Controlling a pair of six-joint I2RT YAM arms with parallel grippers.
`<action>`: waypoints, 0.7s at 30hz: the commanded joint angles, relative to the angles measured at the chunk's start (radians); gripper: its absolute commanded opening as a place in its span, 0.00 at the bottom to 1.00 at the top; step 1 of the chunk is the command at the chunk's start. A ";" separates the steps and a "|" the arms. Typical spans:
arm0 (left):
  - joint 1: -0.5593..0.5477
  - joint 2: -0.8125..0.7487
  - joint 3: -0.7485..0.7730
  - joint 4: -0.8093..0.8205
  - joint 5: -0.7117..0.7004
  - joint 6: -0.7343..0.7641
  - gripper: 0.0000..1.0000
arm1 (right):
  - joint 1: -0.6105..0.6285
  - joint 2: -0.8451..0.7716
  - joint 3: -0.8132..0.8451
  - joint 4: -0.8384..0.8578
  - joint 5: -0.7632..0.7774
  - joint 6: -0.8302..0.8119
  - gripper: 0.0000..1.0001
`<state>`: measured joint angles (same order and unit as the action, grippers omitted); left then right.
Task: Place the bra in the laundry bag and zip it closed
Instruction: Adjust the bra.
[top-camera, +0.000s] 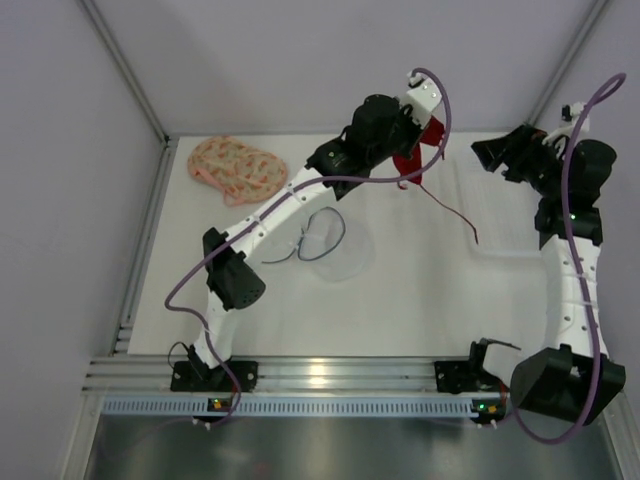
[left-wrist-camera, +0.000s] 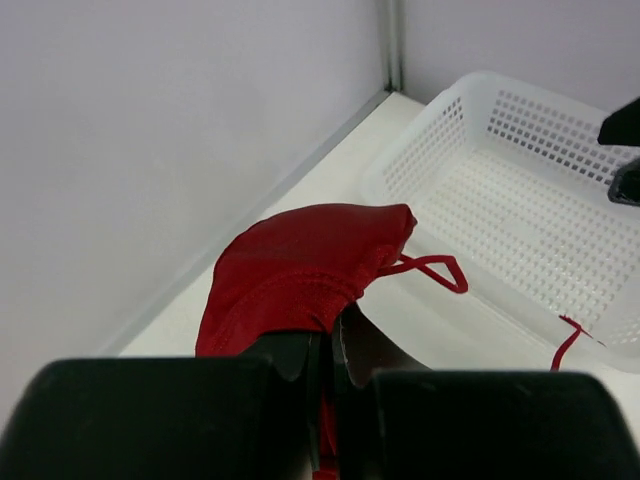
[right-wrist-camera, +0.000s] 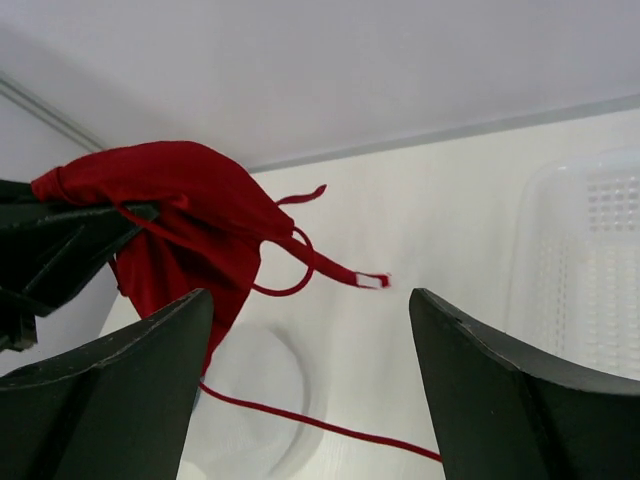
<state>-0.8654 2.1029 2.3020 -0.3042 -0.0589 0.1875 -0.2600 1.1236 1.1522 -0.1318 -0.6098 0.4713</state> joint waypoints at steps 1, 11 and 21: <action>0.003 -0.115 -0.035 -0.118 -0.149 -0.138 0.02 | 0.050 -0.031 -0.039 0.087 -0.068 -0.020 0.80; 0.026 -0.214 -0.139 -0.173 -0.315 -0.370 0.00 | 0.401 -0.110 -0.215 0.285 -0.125 -0.263 0.81; 0.026 -0.293 -0.219 -0.171 -0.208 -0.470 0.00 | 0.553 0.088 -0.072 0.304 -0.024 -0.312 0.79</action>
<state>-0.8387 1.8839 2.0956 -0.4946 -0.3107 -0.2264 0.2436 1.1778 0.9878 0.0895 -0.6678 0.2173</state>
